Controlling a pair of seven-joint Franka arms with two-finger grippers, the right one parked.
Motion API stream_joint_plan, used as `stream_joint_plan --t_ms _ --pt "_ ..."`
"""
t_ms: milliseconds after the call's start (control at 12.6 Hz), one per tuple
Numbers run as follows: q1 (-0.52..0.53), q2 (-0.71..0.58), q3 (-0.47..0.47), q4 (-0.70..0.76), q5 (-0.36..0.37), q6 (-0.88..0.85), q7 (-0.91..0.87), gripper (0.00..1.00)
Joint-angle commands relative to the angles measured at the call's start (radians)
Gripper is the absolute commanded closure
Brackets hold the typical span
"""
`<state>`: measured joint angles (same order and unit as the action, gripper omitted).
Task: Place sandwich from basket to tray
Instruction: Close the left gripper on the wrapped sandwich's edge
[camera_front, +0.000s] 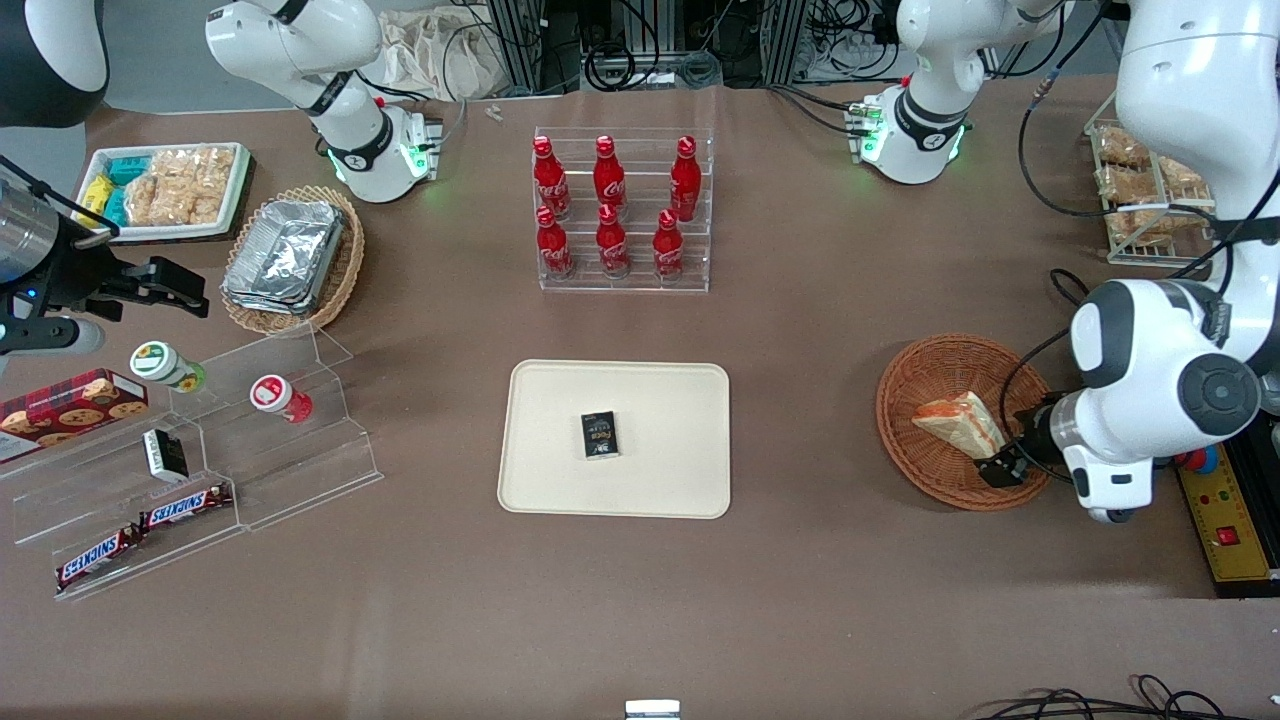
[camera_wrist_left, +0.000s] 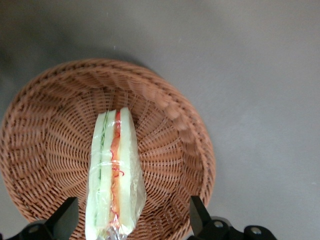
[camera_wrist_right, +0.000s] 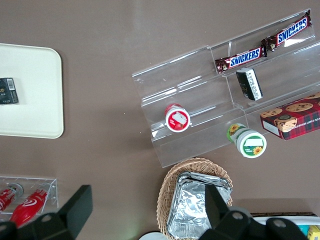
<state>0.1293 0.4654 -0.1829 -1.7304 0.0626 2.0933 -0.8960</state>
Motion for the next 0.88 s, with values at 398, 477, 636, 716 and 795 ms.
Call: stream_joint_plan --t_ms 398,477,636,716,795 --pt "0.004 -0.005 -0.003 -0.178 0.025 0.082 -0.041 0.00" --pt "0.001 0.007 -0.003 -0.178 0.025 0.091 -0.041 0.00" --pt "-0.002 0.019 -0.003 -0.172 0.020 0.131 -0.052 0.60" --pt "-0.002 0.019 -0.003 -0.164 0.019 0.136 -0.082 1.00" --pt "-0.002 0.021 -0.003 -0.146 0.017 0.142 -0.119 1.00"
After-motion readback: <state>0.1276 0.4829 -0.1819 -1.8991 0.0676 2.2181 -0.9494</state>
